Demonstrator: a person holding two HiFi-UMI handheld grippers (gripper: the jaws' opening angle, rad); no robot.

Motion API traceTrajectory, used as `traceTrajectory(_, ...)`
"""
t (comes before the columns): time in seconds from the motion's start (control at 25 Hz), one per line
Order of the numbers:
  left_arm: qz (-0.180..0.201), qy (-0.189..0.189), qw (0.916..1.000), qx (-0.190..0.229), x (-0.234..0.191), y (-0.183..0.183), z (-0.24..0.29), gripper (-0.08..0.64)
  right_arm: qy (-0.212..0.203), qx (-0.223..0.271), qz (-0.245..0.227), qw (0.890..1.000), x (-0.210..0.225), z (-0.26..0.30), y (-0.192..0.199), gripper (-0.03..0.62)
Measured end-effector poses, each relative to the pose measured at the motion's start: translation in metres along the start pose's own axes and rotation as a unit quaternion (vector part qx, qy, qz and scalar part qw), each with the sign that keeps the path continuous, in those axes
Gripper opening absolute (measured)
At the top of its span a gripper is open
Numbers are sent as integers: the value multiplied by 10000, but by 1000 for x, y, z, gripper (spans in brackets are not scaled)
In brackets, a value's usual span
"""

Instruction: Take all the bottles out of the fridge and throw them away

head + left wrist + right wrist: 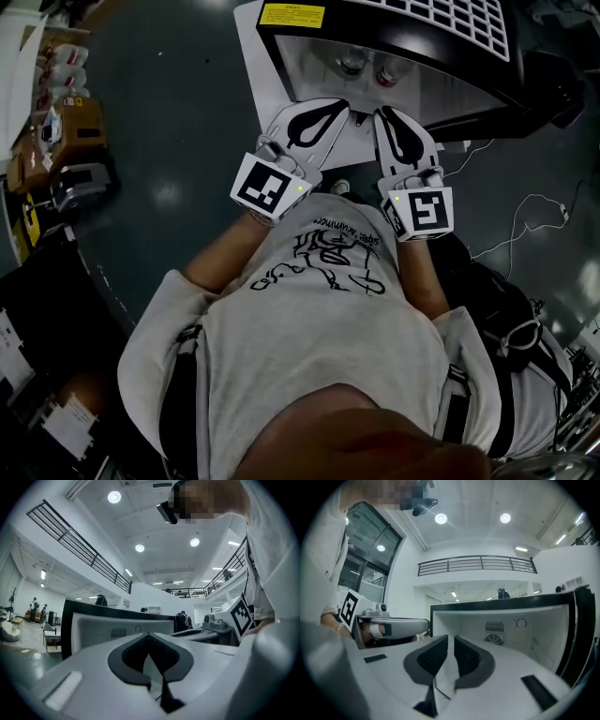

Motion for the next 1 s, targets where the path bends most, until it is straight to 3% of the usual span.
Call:
traceTrajectory(0.36, -97, 22, 9999, 57, -19, 20, 7, 9, 13, -93, -61, 9999, -3, 15, 19, 11)
traceTrajectory(1.0, 136, -169, 9998, 48, -40, 46, 25, 9, 79, -250, -147, 9995, 3, 38, 52, 49)
Point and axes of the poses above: the fingertips, and each gripper's own axes: z forward along the fingers, x to its right, y out of its underside, the point moved 8 cm from there along -z, backward along the fingers, and after that the axes turned 14 degrees about -z, right-handed, at the moved point
